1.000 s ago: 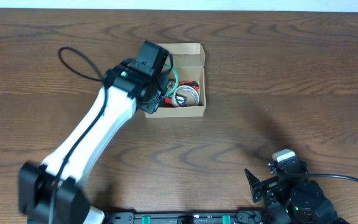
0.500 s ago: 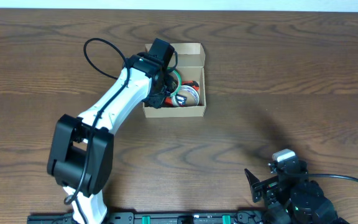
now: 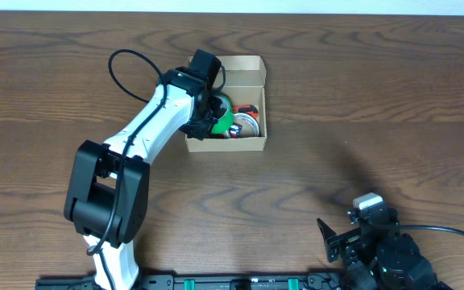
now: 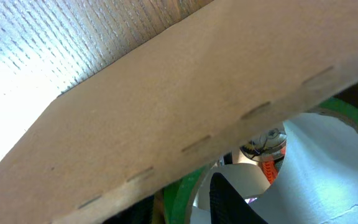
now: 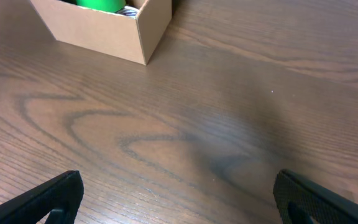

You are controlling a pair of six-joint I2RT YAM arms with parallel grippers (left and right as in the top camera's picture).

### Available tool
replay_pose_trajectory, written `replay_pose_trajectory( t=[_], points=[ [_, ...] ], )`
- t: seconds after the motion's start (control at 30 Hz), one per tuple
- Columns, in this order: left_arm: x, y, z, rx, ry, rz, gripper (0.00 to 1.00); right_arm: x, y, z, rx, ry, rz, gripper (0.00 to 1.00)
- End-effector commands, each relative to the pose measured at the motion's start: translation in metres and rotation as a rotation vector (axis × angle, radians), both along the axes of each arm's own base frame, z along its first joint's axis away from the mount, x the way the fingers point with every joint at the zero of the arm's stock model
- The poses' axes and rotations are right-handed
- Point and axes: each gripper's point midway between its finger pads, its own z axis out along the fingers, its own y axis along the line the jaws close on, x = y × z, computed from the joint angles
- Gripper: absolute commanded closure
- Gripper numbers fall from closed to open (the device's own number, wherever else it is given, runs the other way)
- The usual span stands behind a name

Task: Pack container
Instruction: 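Lift the green tape roll and lower it into the box, release, then raise the left gripper out of the box and move it aside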

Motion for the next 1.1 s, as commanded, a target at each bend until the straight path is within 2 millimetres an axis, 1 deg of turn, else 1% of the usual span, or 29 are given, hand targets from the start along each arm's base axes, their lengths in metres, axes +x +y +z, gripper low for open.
replay_pose_trajectory(
  t=[0.0,0.17,0.23,0.27,0.37,0.43,0.6,0.63,0.67,0.73,0.8,0.87,0.97,1.07],
  points=[
    [0.006,-0.001,0.002,-0.004,-0.007,-0.002,0.7,0.0,-0.001,0.001,0.008,-0.007,-0.008,0.01],
    [0.006,-0.003,0.003,-0.013,-0.006,-0.005,0.69,0.0,-0.001,0.001,0.008,-0.007,-0.008,0.01],
    [0.009,-0.004,0.007,-0.019,-0.02,-0.015,0.68,0.0,-0.001,0.001,0.008,-0.007,-0.008,0.01],
    [0.011,-0.005,0.011,-0.02,-0.032,-0.026,0.66,0.0,-0.001,0.001,0.008,-0.007,-0.008,0.01],
    [0.02,-0.008,0.026,-0.02,-0.084,-0.051,0.59,0.0,-0.001,0.001,0.008,-0.007,-0.008,0.01],
    [0.025,-0.008,0.038,-0.016,-0.109,-0.049,0.5,0.0,-0.001,0.001,0.008,-0.007,-0.008,0.01],
    [0.031,-0.009,0.071,-0.03,-0.183,-0.066,0.48,0.0,-0.001,0.001,0.008,-0.007,-0.008,0.01],
    [0.031,-0.009,0.077,-0.034,-0.195,-0.067,0.39,0.0,-0.001,0.001,0.008,-0.007,-0.008,0.01],
    [0.029,-0.008,0.084,-0.037,-0.206,-0.068,0.33,0.0,-0.001,0.001,0.008,-0.007,-0.008,0.01],
    [0.025,-0.004,0.097,-0.032,-0.225,-0.064,0.13,0.0,-0.001,0.001,0.008,-0.007,-0.008,0.01],
    [0.019,0.002,0.111,-0.018,-0.24,-0.056,0.02,0.0,-0.001,0.001,0.008,-0.007,-0.008,0.01],
    [0.009,0.012,0.127,0.005,-0.256,-0.044,0.05,0.0,-0.001,0.001,0.008,-0.007,-0.008,0.01],
    [-0.007,0.026,0.149,0.037,-0.275,-0.031,0.04,0.0,-0.001,0.001,0.008,-0.007,-0.008,0.01],
    [-0.022,0.038,0.171,0.076,-0.318,-0.073,0.05,0.0,-0.001,0.001,0.008,-0.007,-0.008,0.01]
  ],
)
